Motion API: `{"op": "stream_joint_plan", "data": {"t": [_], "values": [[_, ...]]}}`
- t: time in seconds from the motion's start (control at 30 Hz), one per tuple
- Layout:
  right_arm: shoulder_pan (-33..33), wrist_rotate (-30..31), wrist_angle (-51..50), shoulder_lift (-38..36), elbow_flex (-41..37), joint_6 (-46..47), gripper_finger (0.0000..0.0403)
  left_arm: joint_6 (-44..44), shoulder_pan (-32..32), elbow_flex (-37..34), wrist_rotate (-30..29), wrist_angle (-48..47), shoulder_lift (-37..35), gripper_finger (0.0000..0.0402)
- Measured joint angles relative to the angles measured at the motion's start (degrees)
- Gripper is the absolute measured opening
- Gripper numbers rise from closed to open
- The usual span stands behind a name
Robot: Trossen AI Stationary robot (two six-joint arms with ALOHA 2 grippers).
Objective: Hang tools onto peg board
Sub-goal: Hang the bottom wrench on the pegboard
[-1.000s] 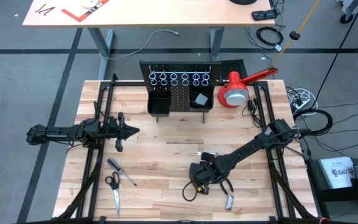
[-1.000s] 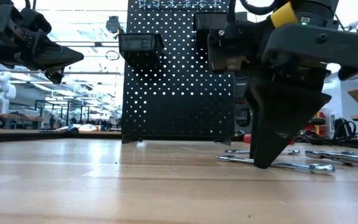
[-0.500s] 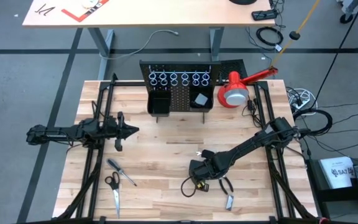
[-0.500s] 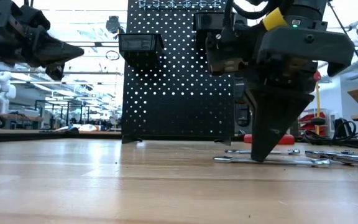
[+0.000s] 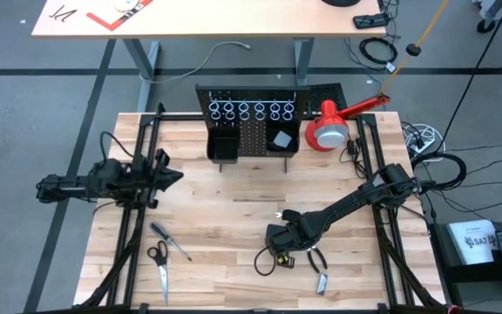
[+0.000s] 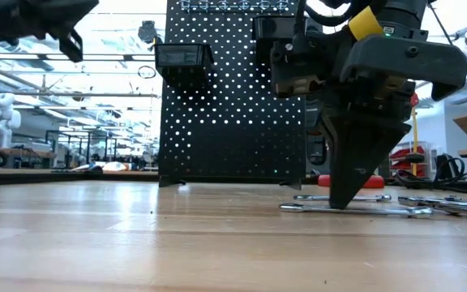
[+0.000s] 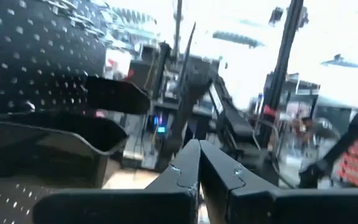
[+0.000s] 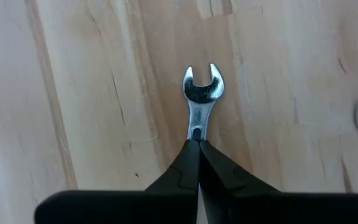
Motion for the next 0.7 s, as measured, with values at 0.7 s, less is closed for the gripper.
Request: {"op": "stream_joint_plan", "data": {"t": [0.7], "values": [[-4.68, 9.92, -9.48, -8.91, 0.10, -3.59, 0.0006, 8.80, 0.00, 10.79, 2.21, -8.56, 16.83, 0.0013]]}}
